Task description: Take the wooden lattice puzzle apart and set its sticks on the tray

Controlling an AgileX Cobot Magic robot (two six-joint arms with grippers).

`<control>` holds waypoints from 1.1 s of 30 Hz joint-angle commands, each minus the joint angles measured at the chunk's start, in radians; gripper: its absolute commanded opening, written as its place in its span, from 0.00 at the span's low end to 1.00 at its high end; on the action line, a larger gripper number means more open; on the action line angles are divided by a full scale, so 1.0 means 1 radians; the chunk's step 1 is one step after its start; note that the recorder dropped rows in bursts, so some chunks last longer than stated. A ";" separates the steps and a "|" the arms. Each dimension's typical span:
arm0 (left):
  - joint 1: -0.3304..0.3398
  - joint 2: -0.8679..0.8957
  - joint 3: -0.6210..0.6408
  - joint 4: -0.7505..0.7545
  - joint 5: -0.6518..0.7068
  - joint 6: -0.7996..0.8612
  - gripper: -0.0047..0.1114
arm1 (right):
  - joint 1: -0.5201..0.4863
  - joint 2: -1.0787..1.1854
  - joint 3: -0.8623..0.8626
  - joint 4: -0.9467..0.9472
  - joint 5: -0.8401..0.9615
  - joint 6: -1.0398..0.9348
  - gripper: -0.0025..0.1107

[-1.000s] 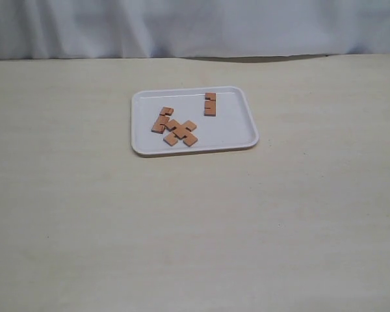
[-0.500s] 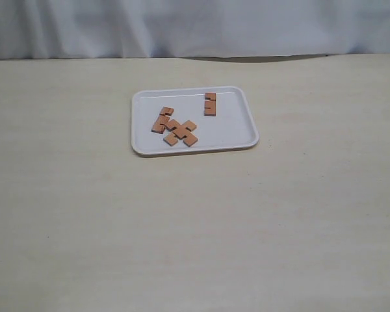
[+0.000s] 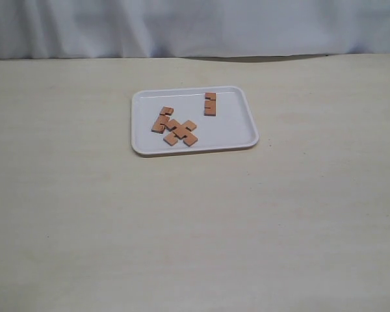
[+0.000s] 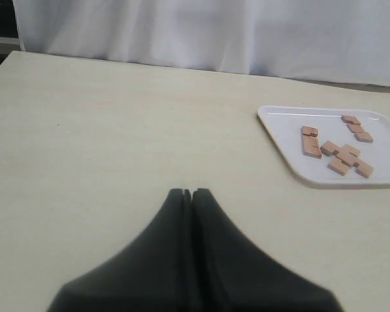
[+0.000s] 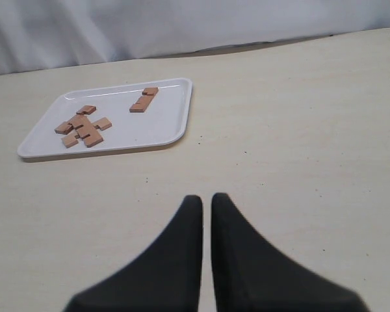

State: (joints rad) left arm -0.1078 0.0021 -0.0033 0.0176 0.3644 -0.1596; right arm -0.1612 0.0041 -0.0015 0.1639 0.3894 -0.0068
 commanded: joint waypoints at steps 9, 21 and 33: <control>-0.008 -0.002 0.003 0.057 -0.002 0.027 0.04 | 0.001 -0.004 0.002 0.004 -0.002 -0.007 0.06; -0.008 -0.002 0.003 0.057 -0.002 0.027 0.04 | 0.001 -0.004 0.002 0.004 -0.002 -0.007 0.06; -0.008 -0.002 0.003 0.057 -0.002 0.027 0.04 | 0.001 -0.004 0.002 0.004 -0.002 -0.007 0.06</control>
State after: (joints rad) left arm -0.1078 0.0021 -0.0033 0.0702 0.3644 -0.1332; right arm -0.1612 0.0041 -0.0015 0.1639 0.3894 -0.0068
